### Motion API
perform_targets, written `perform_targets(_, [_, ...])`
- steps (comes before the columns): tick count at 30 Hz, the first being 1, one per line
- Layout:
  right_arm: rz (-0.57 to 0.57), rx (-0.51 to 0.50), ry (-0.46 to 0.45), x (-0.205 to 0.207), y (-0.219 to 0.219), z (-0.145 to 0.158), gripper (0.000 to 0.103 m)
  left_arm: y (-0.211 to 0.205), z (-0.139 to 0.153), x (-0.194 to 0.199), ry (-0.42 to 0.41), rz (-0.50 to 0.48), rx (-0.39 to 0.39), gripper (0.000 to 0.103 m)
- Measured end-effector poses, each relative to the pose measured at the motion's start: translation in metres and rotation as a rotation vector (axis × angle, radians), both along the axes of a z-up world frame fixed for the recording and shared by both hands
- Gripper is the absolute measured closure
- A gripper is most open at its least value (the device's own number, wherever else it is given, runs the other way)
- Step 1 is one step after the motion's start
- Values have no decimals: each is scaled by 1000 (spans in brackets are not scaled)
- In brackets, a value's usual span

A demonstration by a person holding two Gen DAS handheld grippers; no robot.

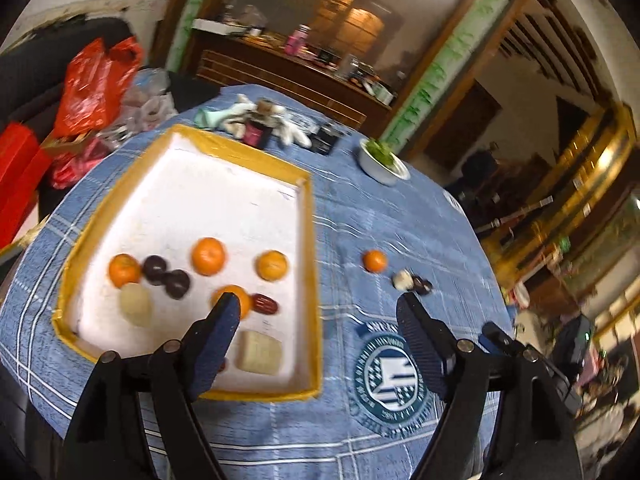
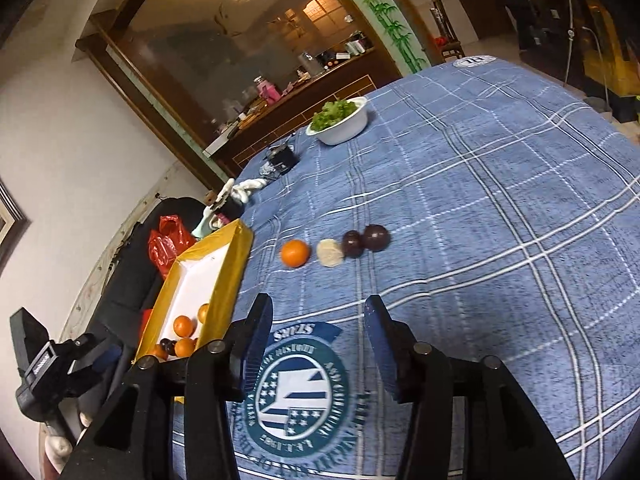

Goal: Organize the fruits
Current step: 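Grasp a tangerine with the left tool while the right tool grasps a dark plum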

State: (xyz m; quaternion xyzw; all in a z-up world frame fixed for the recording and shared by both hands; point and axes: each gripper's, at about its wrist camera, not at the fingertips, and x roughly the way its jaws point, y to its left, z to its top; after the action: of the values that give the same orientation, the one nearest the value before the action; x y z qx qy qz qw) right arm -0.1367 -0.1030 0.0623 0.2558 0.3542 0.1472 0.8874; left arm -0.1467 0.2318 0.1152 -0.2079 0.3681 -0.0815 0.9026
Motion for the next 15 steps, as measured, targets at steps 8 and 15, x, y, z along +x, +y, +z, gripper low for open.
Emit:
perform_targets(8, [22, -37, 33, 15, -10, -13, 50, -54, -12, 15, 34, -135, 60, 20])
perform_targets(15, [57, -172, 70, 55, -7, -22, 50, -81, -30, 33, 72, -200, 97, 20])
